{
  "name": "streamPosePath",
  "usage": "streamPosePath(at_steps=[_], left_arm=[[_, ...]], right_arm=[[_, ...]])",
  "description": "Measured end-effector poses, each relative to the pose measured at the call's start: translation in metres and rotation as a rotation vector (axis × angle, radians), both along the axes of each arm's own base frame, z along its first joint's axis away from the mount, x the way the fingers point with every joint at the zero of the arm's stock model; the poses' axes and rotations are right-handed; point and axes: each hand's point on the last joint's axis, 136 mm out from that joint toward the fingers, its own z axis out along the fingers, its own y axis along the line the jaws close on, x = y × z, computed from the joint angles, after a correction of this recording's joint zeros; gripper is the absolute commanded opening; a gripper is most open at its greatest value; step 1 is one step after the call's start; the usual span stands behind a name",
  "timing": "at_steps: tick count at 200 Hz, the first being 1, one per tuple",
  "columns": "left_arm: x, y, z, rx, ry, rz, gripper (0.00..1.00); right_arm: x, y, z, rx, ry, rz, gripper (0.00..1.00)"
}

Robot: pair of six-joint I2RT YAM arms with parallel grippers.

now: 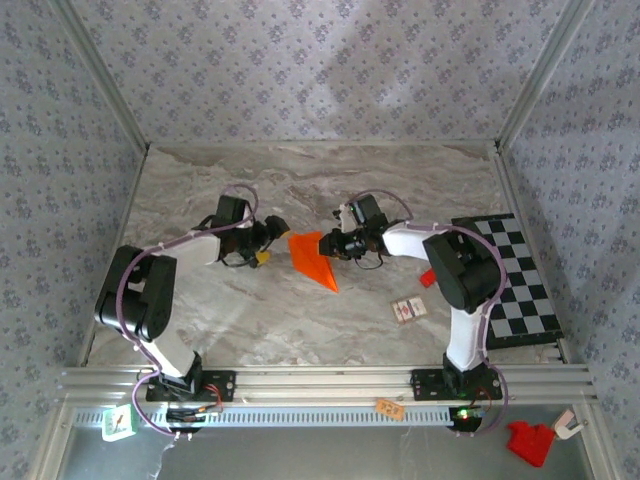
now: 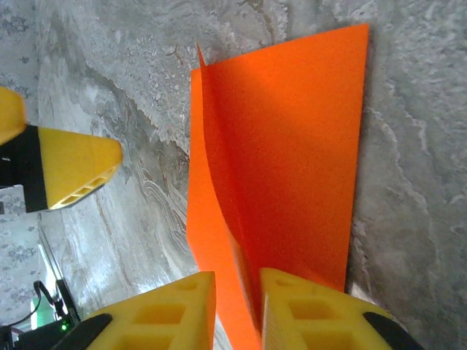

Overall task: Fold a paper plane with a square sheet of paper (pick it up from the middle)
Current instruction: Pick up the paper from the center of the table.

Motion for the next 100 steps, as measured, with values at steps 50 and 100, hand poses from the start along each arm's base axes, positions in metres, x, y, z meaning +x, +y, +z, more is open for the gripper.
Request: streamPosePath(at_steps=[50,100], left_arm=[[0.002,-0.003,0.011,-0.028,-0.034,-0.019,0.91],[0.004,-0.012,0.052,-0.127,-0.189,-0.061,0.94]], right_arm=[[0.001,0.002,0.002,0.01,-0.011,0.008,0.02],[0.019,0.002,0.073,0.163,-0.129,-0.053,0.02]])
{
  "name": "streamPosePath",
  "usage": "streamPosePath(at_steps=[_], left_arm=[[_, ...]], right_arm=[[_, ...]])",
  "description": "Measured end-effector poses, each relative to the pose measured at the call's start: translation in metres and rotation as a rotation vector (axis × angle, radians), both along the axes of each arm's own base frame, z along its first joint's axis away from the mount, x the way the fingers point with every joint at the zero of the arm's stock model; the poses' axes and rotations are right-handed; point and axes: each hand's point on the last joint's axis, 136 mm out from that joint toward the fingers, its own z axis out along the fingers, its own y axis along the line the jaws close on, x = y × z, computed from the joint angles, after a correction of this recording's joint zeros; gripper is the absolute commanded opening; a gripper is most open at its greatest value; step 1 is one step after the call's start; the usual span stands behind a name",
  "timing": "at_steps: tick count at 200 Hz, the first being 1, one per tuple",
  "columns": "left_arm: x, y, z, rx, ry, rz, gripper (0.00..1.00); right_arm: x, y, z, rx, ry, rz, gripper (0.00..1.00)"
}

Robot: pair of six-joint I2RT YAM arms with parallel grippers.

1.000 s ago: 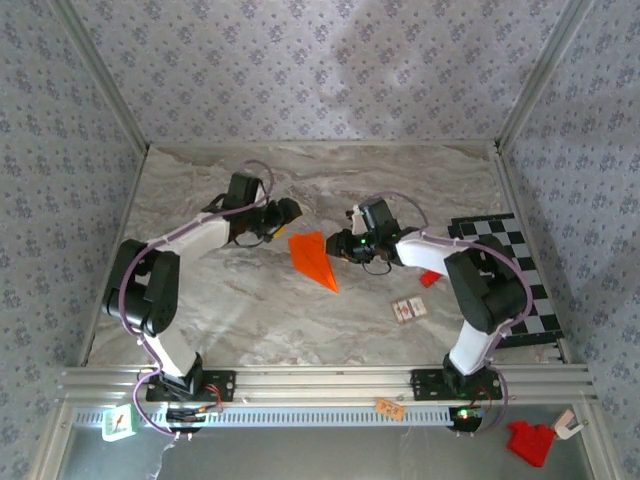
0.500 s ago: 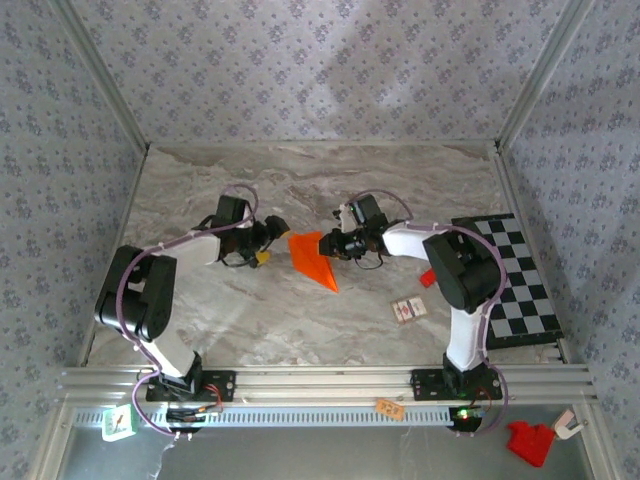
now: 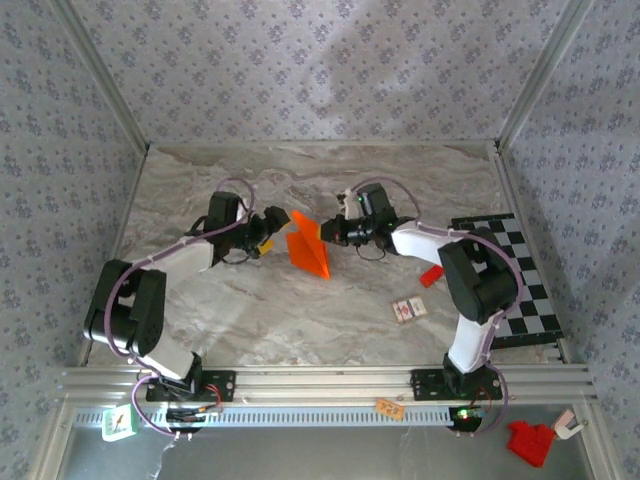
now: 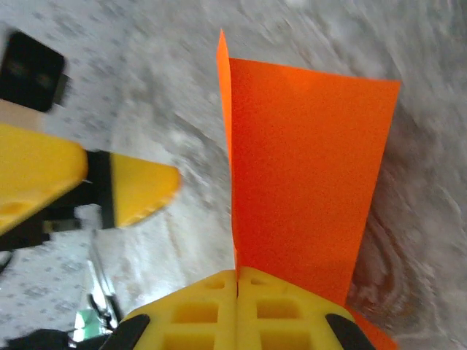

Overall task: Fold a paper plane with a square sheet of paper (pick it up from the middle)
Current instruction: Pick up the paper from the center of the table, then turn over the paper at the center of the table.

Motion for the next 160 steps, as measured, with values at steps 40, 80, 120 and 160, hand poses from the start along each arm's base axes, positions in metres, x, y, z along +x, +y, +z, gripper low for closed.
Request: streamPosePath(at_steps=[40,80,120,160], left_arm=[[0.001,-0.015,0.045,-0.117,-0.162,-0.064,0.94],[-0.006,-0.041,0.082,-0.22,-0.287,-0.16,0.86],[-0.016,-0.058,0.103,-0.275,-0.362,-0.234,0.72],[-0.022,-0.065,0.114,-0.306,-0.4,-0.273,0.6]], right_arm=[[0.013,-0.001,0.057,0.175,-0.056,-0.043,0.04],[0.013,0.004,0.084,0.293,-0.039,-0.048,0.05],[0.012,0.006,0.105,0.377,-0.035,-0.047,0.05],[0.011,0.007,0.118,0.432,-0.028,-0.043,0.06]])
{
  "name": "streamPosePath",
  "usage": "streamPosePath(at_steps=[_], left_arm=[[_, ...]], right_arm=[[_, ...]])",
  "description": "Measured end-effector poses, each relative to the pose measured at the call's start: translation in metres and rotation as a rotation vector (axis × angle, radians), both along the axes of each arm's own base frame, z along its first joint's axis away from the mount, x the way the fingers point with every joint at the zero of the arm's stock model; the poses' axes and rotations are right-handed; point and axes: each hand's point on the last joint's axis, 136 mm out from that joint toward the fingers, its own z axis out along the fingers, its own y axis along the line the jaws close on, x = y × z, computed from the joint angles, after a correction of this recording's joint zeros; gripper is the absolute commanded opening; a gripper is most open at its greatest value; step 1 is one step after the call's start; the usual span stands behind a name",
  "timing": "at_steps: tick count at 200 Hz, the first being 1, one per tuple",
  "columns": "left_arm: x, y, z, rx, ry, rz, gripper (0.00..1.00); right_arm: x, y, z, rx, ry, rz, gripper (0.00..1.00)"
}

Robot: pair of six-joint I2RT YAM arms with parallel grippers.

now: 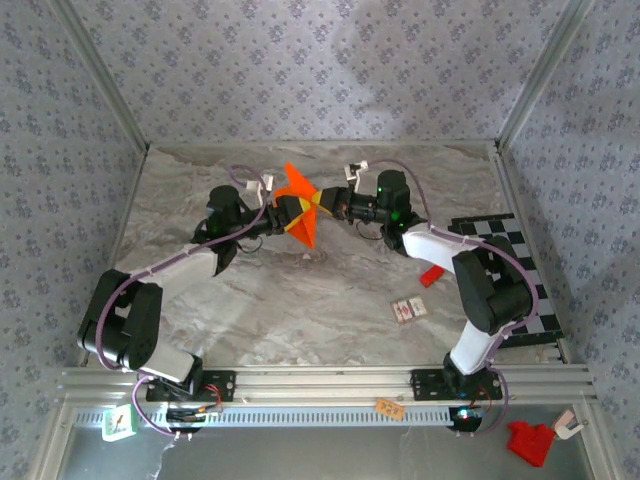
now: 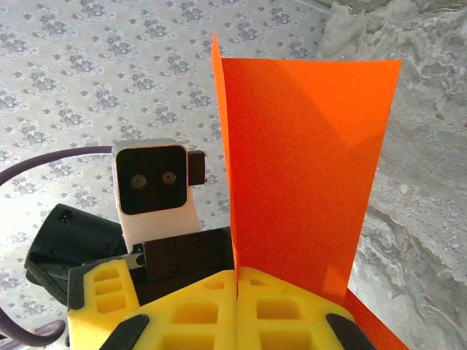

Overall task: Fold a paper plane with a square sheet of paper (pick it up from the middle)
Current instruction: Turn over the paper at the center of the table.

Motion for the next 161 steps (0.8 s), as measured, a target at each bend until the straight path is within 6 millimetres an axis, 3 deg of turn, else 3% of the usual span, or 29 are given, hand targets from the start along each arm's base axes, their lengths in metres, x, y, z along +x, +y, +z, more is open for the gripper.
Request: streamPosePath(at_steps=[69,161], left_arm=[[0.0,-0.003,0.014,-0.041,-0.037,-0.009,0.39],[0.004,-0.003,0.003,-0.031,-0.005,0.002,0.28]], right_arm=[[0.0,-0.004,0.003,0.03,0.011,-0.007,0.07],[-0.001,-0.005,0.006,0.04,0.009,-0.006,0.1]])
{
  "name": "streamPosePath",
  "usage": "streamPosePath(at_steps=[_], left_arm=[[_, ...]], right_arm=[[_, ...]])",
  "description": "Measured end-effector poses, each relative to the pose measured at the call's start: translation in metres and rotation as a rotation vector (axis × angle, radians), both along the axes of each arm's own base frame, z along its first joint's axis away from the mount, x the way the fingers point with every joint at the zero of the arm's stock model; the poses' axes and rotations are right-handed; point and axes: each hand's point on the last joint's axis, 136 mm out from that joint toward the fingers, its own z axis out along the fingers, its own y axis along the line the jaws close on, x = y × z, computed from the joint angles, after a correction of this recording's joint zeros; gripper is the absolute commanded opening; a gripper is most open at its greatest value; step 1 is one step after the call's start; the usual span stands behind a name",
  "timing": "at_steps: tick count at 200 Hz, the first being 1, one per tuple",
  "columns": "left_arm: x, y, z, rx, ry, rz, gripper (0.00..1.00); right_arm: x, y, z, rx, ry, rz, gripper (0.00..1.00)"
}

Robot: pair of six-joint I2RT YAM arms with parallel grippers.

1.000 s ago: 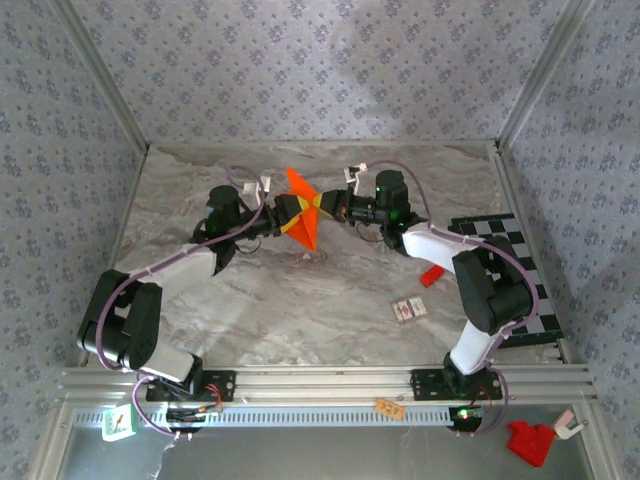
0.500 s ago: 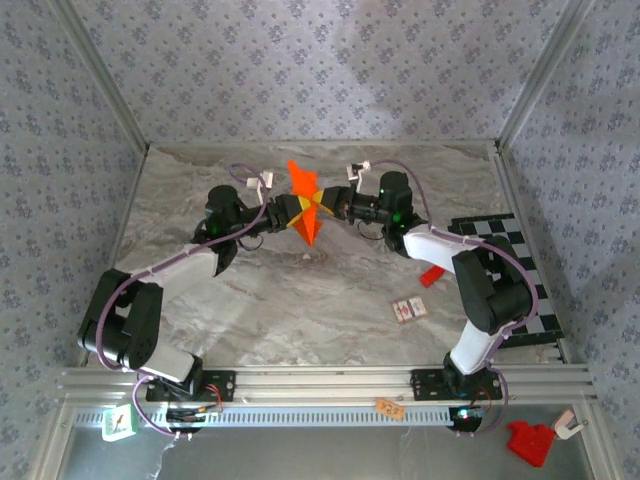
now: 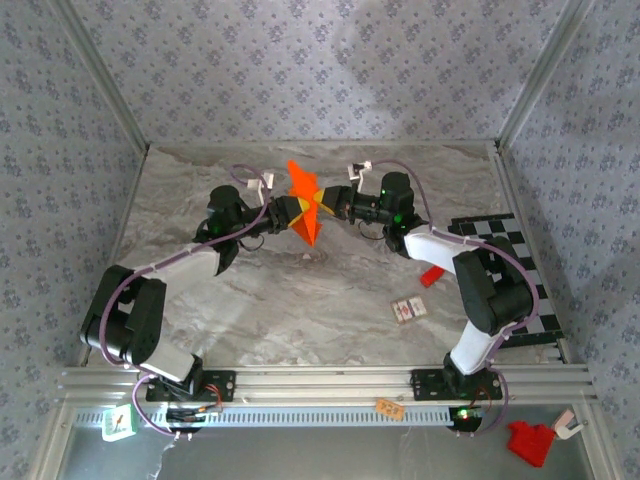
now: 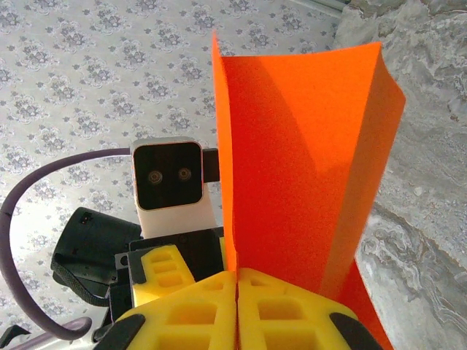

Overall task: Fold a paper plane with a square sheet of paper (pick it up from the middle)
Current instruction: Turn over the paper at the center of the table.

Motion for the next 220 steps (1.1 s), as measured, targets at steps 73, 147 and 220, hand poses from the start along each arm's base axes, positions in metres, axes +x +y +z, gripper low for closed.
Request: streamPosePath(at_steps=[73,147,220], left_arm=[[0.002,0.001,-0.006,0.024,0.009,0.009,0.16],[0.012,0.015,-0.03,0.293,-0.007,0.077,0.16],[0.029,0.041,-0.039,0.964,-0.143,0.221,0.16]], right_arm=[[0.002,-0.01,-0.001,-0.014,0.008,-0.024,0.37],[0.002,-0.064,0.004,-0.241,-0.084,-0.217,0.6],[0.001,-0.099,-0.031,-0.487,-0.075,-0.322,0.61]])
